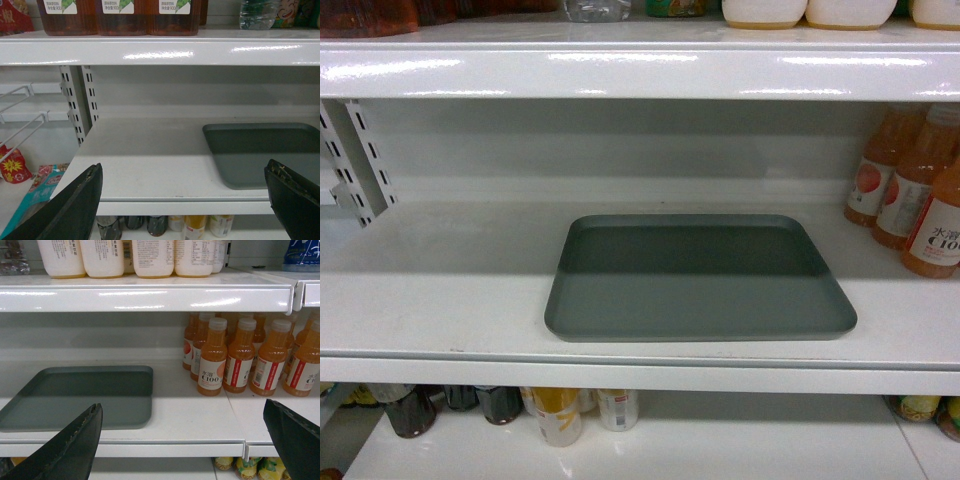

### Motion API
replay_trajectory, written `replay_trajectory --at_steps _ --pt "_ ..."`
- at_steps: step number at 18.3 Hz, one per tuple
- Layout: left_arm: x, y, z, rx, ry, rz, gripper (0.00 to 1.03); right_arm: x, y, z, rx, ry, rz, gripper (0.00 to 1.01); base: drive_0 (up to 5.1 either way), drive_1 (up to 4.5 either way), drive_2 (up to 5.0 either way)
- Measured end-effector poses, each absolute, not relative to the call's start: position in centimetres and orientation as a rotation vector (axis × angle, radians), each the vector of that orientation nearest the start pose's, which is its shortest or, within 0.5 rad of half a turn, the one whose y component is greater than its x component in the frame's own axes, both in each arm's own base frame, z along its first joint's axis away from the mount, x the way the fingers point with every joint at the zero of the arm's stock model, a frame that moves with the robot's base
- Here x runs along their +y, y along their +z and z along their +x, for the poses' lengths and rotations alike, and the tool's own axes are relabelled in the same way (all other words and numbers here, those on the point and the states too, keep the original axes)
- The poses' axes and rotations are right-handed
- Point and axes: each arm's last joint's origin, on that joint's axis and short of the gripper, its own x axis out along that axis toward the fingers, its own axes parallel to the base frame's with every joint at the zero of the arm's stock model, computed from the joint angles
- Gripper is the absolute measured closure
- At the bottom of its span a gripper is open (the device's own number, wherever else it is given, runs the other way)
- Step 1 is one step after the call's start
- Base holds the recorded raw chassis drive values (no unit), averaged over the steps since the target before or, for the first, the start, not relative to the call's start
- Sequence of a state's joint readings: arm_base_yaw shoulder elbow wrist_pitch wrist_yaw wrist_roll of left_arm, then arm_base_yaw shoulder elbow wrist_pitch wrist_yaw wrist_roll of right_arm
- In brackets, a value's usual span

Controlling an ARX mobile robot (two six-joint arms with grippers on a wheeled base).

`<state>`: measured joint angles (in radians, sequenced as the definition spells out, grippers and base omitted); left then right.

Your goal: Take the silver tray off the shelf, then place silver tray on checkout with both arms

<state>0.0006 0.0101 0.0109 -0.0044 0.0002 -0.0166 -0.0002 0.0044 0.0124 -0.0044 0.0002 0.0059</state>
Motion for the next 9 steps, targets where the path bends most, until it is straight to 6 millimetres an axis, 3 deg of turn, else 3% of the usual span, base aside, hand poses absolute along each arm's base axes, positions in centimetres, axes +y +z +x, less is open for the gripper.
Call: replay_trajectory --at_steps 9 --pt "0.01 16.60 9.77 0.004 0.000 -0.017 0.05 0.00 16.69 9.72 -0.003 0.000 0.006 0.03 0.0 0.00 0.0"
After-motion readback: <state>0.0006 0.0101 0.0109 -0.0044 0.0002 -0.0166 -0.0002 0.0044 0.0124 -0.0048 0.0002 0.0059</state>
